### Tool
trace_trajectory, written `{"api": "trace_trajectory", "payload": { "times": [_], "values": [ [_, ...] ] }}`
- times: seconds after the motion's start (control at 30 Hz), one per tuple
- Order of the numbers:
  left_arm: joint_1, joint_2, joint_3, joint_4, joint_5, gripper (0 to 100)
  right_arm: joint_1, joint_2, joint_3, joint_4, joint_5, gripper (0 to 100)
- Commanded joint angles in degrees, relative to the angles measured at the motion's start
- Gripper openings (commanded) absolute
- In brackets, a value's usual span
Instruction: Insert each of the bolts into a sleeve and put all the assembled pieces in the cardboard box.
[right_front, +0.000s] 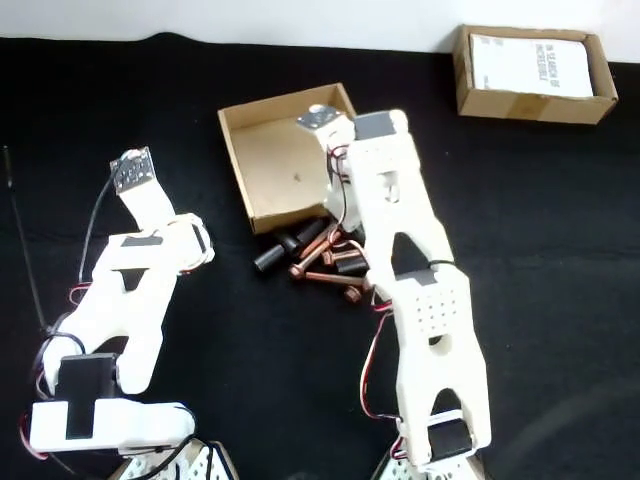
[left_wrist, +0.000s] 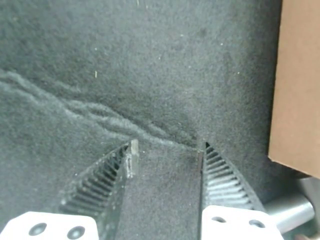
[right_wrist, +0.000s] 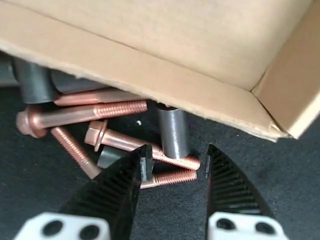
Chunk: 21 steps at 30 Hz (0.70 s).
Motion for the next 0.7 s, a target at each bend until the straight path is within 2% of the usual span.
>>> {"api": "trace_trajectory", "payload": {
  "times": [0.0, 0.27, 0.43, 0.57, 0.67],
  "values": [
    [-0.66, -0.22, -2.24, -0.70, 0.09, 21, 0.66, 1.63, -1.10, -0.75, 0.44, 17.0],
    [-0.66, -0.22, -2.24, -0.70, 0.09, 21, -0.75, 4.35, -1.19, -1.45, 0.44, 17.0],
    [-0.66, -0.22, -2.24, -0.70, 0.09, 21, -0.84, 4.44, -0.66, -5.67, 0.70, 17.0],
    [-0.66, -0.22, -2.24, -0.70, 0.09, 21, -2.68, 4.53, -0.57, -7.16, 4.75, 16.7],
    [-0.66, -0.22, -2.24, -0.70, 0.09, 21, -3.30, 6.11, -1.01, -6.81, 4.92, 16.6]
  ]
}}
